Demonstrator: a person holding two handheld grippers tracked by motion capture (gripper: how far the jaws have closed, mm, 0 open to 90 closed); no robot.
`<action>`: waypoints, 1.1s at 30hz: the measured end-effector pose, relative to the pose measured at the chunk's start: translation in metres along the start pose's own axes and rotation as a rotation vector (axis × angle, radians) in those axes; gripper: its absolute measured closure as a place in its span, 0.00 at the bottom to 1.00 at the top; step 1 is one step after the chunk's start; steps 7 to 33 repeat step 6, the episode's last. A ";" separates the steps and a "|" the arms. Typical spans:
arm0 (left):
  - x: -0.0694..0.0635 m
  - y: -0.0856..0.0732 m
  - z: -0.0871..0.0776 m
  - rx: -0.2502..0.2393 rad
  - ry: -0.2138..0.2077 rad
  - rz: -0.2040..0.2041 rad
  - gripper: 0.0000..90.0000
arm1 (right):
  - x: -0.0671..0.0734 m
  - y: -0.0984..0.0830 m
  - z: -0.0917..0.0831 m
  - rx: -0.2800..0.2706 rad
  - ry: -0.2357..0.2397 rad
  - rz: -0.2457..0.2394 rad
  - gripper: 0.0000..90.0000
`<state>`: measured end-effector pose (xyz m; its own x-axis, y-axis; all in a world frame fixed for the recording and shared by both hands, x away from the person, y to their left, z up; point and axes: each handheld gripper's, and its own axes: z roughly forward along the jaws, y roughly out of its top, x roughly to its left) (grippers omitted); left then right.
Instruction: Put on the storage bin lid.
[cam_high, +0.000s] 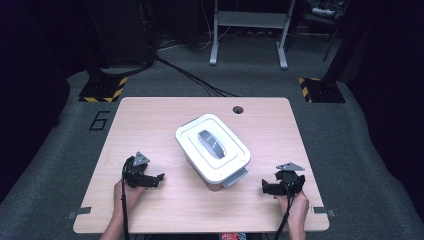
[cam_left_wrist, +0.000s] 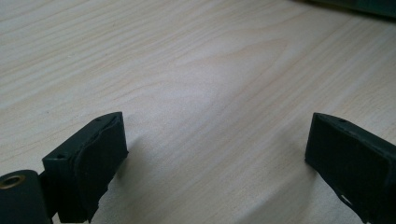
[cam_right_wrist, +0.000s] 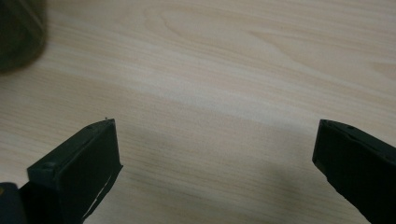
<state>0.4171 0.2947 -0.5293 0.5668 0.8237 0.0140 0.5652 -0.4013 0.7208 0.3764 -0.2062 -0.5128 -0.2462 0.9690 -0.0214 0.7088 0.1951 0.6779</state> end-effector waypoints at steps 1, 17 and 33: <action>0.000 0.000 0.000 0.000 0.000 0.000 0.06 | -0.001 -0.003 0.003 -0.002 -0.001 -0.005 0.00; 0.000 0.000 0.000 0.000 0.000 0.001 0.06 | -0.006 -0.013 0.008 -0.026 0.017 0.021 0.00; 0.000 0.000 0.000 0.000 0.000 0.001 0.06 | -0.006 -0.013 0.008 -0.026 0.017 0.021 0.00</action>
